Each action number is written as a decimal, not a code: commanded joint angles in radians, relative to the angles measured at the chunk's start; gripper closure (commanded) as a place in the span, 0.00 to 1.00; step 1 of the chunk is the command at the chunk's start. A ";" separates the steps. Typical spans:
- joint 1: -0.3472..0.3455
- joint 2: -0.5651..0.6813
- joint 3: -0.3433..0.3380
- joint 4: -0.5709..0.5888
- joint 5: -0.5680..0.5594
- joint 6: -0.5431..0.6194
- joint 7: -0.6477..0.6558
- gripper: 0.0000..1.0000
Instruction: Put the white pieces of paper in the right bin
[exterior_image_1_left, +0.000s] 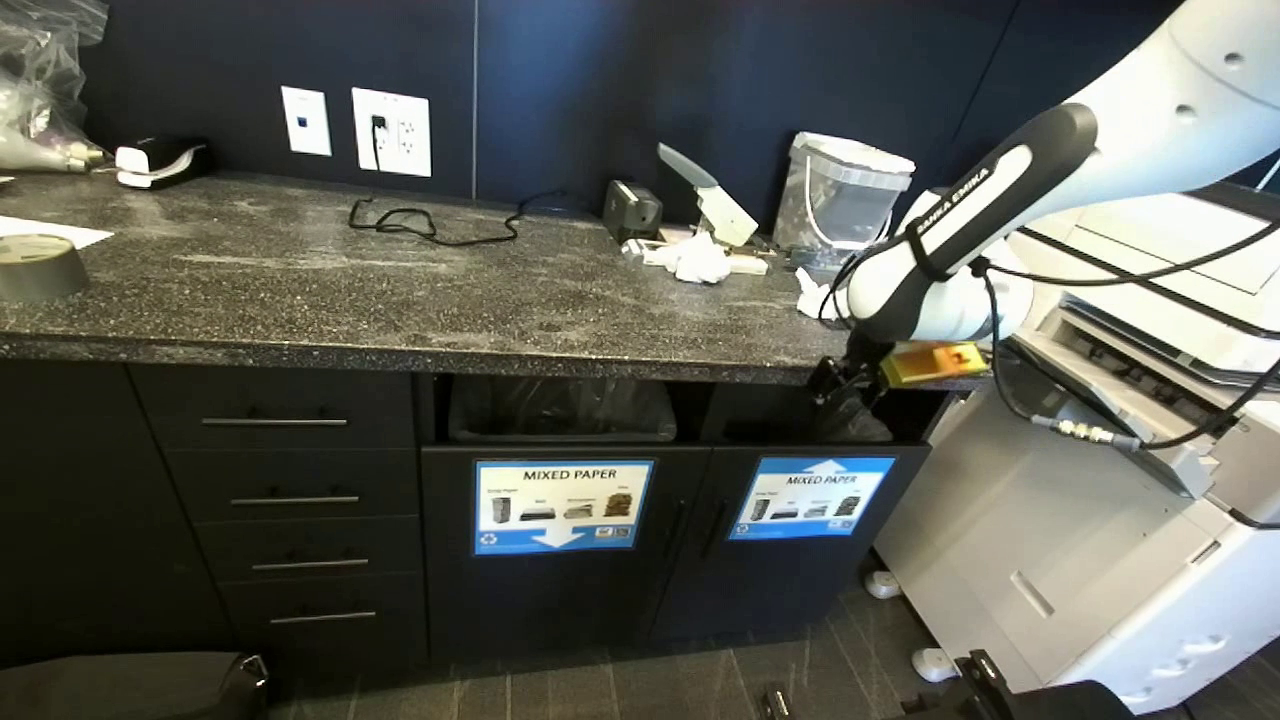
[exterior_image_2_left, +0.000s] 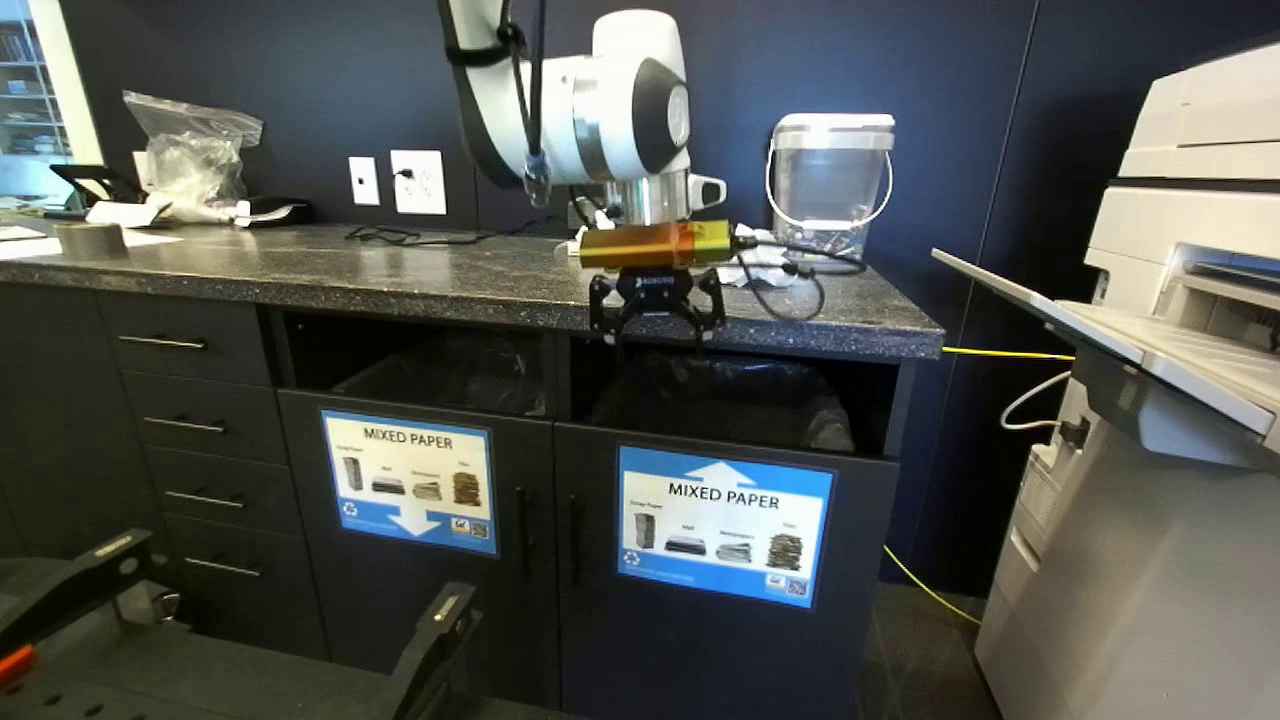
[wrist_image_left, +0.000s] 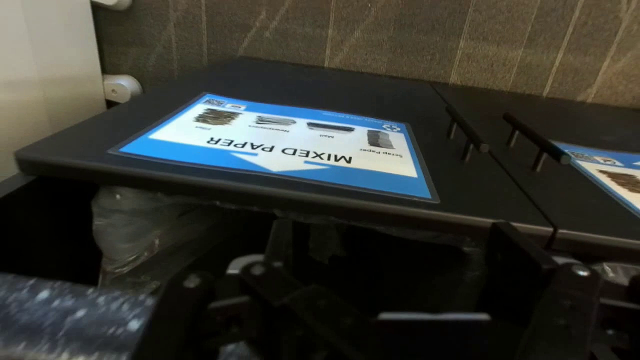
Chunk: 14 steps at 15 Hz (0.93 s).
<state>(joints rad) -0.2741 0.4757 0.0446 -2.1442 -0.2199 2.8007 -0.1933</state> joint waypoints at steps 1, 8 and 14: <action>0.053 -0.134 -0.043 0.019 0.015 -0.126 -0.062 0.00; 0.091 -0.119 -0.039 0.174 0.046 -0.068 -0.122 0.00; 0.073 0.043 0.033 0.382 0.156 -0.016 -0.230 0.00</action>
<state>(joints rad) -0.2047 0.4079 0.0476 -1.8954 -0.1062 2.7557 -0.3773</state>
